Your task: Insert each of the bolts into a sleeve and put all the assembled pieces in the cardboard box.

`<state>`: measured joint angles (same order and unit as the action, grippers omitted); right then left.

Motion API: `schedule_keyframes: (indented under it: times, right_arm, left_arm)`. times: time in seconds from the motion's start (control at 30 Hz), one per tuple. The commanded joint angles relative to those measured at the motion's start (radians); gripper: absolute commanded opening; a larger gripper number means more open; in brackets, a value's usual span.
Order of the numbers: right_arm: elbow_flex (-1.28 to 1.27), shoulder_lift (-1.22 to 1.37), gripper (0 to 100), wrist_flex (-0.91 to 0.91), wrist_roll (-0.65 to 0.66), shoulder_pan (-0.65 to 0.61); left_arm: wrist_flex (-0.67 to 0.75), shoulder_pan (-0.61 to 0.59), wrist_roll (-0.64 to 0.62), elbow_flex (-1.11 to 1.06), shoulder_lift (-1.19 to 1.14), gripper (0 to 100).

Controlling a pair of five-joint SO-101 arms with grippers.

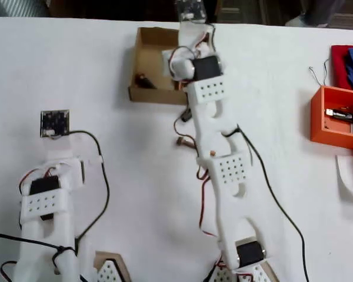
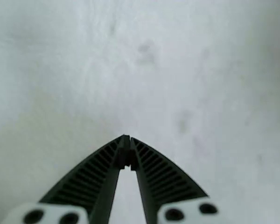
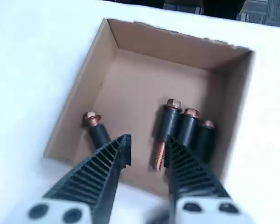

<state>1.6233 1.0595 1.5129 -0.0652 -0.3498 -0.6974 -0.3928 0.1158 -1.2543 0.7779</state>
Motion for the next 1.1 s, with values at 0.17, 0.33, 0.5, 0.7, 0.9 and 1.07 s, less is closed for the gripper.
schedule_keyframes:
  times: [0.17,0.33,0.5,0.7,0.9,1.07]
  right_arm:
    - [0.005,-0.186,10.9,0.259,-0.161,0.010]
    - [-0.247,-0.196,20.5,0.257,-0.278,0.004]
    - [-0.338,-0.220,21.4,0.257,-0.296,0.005]
    - [-0.341,-0.277,13.4,0.257,-0.298,-0.005]
    - [-0.471,-0.237,13.4,0.257,-0.328,-0.038]
    - [-0.491,-0.171,19.2,0.254,-0.397,-0.033]
  left_arm:
    - [0.020,-0.005,0.006,0.012,0.005,3]
    - [0.054,-0.005,0.006,0.005,0.000,3]
    - [0.054,-0.005,0.006,0.005,0.000,3]
    - [0.054,-0.003,0.006,0.005,0.000,3]
    - [0.054,-0.003,0.006,0.005,0.000,3]
    - [0.054,-0.003,0.006,0.004,0.000,3]
